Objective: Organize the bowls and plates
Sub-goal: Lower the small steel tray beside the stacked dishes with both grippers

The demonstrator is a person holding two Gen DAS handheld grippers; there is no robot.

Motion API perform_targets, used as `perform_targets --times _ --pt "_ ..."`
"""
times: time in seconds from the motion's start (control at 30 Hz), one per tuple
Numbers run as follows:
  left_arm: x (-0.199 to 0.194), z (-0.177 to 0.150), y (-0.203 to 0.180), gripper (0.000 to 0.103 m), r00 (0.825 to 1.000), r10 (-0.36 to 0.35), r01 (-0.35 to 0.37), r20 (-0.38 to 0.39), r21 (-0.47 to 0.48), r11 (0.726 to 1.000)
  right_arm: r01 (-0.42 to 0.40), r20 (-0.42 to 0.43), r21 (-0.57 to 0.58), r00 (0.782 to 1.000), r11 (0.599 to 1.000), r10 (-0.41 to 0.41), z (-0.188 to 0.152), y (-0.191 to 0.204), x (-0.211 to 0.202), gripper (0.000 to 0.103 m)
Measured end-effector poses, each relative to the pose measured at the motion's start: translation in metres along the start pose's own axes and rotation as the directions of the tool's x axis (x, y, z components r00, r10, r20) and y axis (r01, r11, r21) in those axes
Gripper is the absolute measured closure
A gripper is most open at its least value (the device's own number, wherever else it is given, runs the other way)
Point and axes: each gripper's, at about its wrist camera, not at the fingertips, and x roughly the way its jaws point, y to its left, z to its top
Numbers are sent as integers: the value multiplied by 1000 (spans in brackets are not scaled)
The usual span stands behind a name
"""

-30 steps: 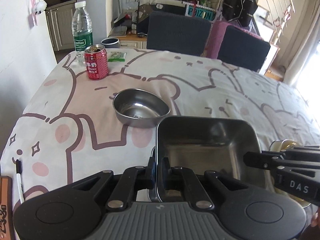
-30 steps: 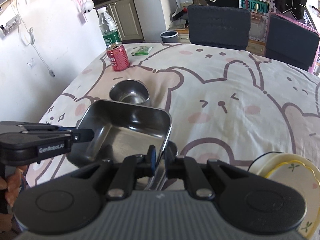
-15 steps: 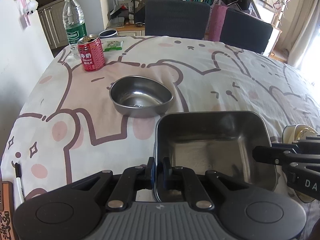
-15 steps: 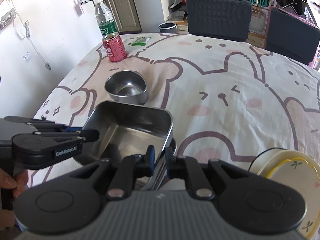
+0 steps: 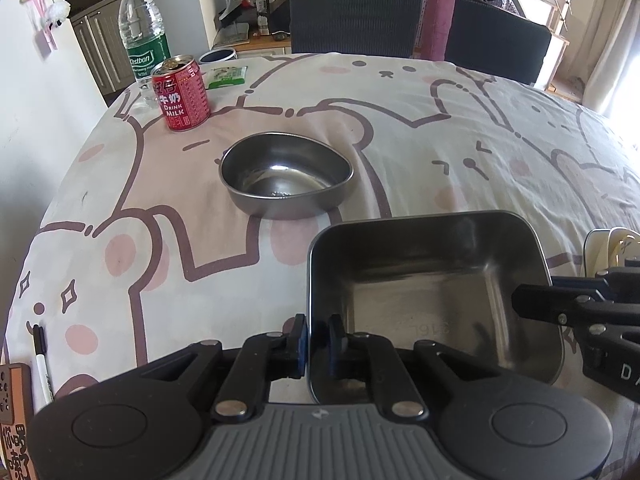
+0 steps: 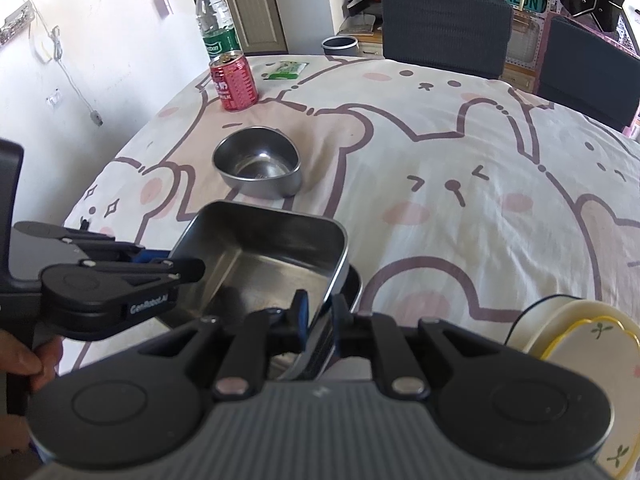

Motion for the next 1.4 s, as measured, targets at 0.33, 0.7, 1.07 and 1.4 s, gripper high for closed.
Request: perform_targets --times 0.33,0.7,1.07,1.4 --pt "7 1 0 89 1000 14 -13 -16 12 1000 9 -22 -13 1000 1000 -9 1 3 9 88" --pt "12 4 0 89 1000 7 -6 -24 26 1000 30 -55 -28 998 999 -31 2 5 22 89" --pt "14 4 -2 89 1000 -2 3 -28 33 999 37 -93 -60 995 998 -43 -1 4 30 89" --pt "11 4 -2 88 999 -28 28 -22 22 999 47 -79 -100 995 994 -55 -3 7 26 89"
